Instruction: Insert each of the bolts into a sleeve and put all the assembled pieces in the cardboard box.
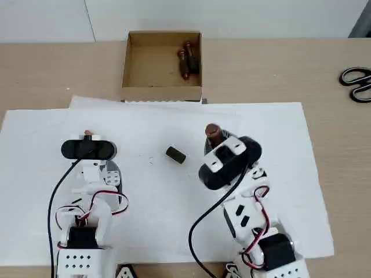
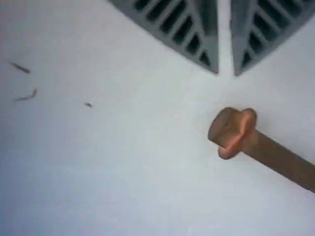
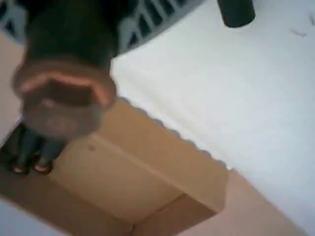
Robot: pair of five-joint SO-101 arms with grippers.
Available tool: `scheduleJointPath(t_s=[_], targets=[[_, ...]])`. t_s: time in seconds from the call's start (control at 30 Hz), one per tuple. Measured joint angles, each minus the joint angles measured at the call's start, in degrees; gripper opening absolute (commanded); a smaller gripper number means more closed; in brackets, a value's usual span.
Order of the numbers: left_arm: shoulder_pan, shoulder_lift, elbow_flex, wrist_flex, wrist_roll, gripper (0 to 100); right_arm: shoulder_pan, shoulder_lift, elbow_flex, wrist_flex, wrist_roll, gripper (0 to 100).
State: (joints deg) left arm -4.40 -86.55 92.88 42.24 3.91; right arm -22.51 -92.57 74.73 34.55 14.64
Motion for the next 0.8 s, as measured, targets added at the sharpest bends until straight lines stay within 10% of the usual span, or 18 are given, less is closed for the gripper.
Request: scheduleJointPath(t_s=[0.8], targets=[[0.0,0.0,0.0,-0.2,0.0,1,1.2,102.7,-85.0,-9.8,0.0,0.2]])
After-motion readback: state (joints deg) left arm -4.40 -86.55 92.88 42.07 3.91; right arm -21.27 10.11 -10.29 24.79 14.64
